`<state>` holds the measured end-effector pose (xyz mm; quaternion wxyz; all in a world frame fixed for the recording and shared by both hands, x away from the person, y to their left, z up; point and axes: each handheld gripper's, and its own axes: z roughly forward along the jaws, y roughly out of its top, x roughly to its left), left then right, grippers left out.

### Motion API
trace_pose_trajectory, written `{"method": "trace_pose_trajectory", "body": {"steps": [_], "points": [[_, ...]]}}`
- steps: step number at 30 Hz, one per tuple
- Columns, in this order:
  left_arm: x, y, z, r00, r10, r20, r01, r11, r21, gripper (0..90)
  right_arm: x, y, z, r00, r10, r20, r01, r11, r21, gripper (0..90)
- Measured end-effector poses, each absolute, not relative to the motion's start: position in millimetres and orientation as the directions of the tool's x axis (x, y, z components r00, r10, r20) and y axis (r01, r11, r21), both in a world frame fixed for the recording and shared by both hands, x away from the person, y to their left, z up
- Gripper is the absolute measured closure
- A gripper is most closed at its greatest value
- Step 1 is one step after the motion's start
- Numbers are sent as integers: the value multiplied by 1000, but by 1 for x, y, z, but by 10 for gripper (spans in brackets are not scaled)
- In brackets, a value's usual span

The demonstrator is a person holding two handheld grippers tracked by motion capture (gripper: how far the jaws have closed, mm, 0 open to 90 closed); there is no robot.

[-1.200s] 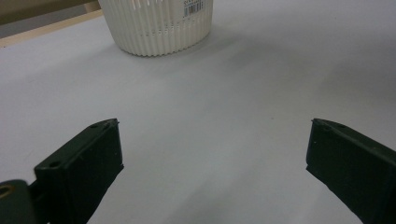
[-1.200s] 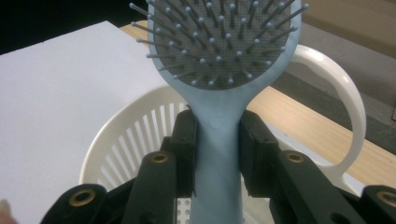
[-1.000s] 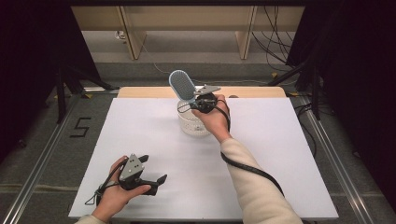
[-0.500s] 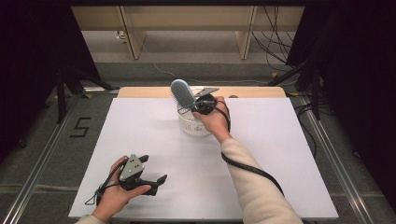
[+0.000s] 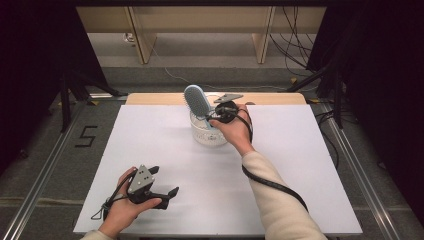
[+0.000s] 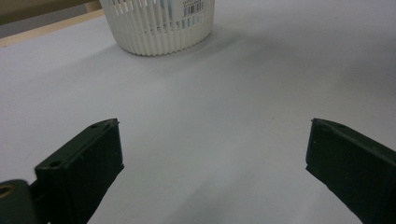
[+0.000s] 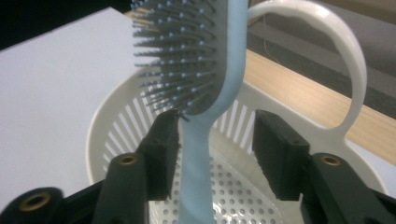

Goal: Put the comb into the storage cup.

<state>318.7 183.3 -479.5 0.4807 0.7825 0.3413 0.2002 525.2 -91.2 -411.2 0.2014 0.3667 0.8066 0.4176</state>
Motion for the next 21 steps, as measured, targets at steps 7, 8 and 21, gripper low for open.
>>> {"method": "trace_pose_trajectory", "body": {"steps": [7,8,21], "points": [[319,183,-480,685,728,-14,344,-307,887,35,518,-100,-407,-673,740,11,407,358,840,416],[319,183,-480,685,728,-14,344,-307,887,35,517,-102,-407,-680,733,10,402,362,841,409],[319,183,-480,683,731,-14,344,-304,888,34,501,-120,-407,-711,702,25,379,353,856,289]]}}
